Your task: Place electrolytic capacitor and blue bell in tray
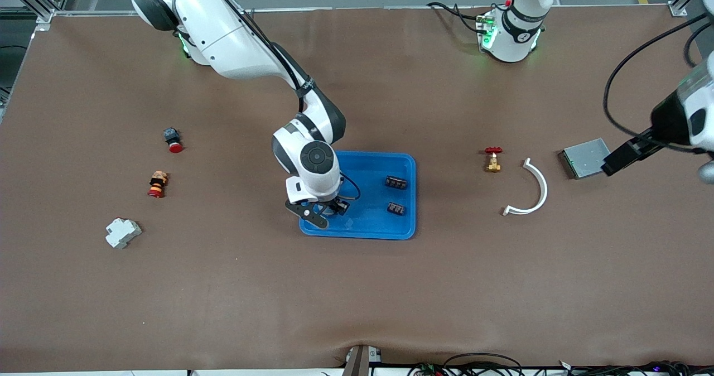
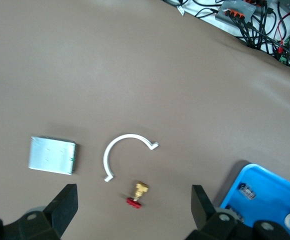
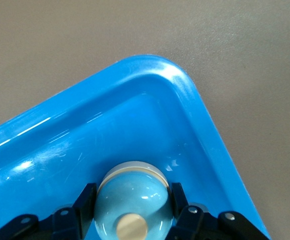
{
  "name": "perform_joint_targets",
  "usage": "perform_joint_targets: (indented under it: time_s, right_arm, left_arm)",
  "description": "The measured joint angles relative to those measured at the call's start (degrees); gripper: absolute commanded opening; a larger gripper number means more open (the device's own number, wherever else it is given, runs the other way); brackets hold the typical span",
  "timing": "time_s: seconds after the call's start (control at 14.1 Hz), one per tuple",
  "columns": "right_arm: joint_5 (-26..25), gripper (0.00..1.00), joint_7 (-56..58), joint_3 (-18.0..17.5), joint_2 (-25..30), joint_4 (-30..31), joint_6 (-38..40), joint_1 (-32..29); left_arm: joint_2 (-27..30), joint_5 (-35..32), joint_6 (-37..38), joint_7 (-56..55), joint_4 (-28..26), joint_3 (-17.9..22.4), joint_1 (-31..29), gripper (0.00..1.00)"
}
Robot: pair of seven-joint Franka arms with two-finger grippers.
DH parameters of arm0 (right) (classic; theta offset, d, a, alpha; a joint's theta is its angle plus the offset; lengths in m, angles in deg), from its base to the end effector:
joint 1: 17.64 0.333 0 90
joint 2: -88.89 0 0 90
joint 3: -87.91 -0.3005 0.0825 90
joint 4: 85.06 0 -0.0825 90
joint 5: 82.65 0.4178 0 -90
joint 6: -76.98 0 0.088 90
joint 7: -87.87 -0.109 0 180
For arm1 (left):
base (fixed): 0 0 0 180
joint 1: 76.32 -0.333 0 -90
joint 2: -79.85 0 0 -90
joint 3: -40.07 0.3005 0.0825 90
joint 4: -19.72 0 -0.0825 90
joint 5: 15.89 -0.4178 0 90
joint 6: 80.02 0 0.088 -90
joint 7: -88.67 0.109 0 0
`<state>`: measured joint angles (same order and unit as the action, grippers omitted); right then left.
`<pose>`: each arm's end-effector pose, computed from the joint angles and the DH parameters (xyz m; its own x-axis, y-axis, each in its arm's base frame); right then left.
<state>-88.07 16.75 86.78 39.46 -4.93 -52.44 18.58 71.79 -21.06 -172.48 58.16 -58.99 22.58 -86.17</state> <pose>0.5949 0.4475 0.1542 0.8588 -0.5095 0.0536 -0.5112 -0.8592 0.0222 0.6302 -0.0606 0.6290 0.9127 0.3922 0.1151 0.3934 -0.9193 0.0123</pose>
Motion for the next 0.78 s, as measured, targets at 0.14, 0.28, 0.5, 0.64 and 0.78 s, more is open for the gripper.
perform_joint_targets:
  time_s: [0.14, 0.28, 0.5, 0.64, 0.78]
  right_arm:
    - [-0.2, 0.98, -0.2, 0.1, 0.0, 0.0, 0.0, 0.1]
    - [-0.2, 1.0, -0.3, 0.1, -0.1, -0.1, -0.1, 0.1]
    - [-0.5, 1.0, -0.2, 0.4, -0.3, -0.1, -0.1, 0.1]
    - [-0.5, 1.0, -0.2, 0.5, -0.3, -0.5, 0.2, 0.1]
    - [-0.6, 1.0, 0.1, 0.6, -0.3, -1.9, 2.7, 0.1]
  left_arm:
    - [1.7, 0.0, 1.9, 4.1, -0.1, 0.0, -0.9, 1.0]
    - [2.6, 0.0, 3.7, 5.9, -0.2, 0.0, -0.8, 1.0]
    - [4.3, 0.0, 5.3, 10.1, -0.7, 1.3, -0.1, 1.0]
    - [5.0, 0.0, 5.5, 13.5, -1.3, 5.9, 3.2, 1.0]
    - [5.5, 0.0, 5.6, 14.8, -2.2, 11.0, 7.6, 1.0]
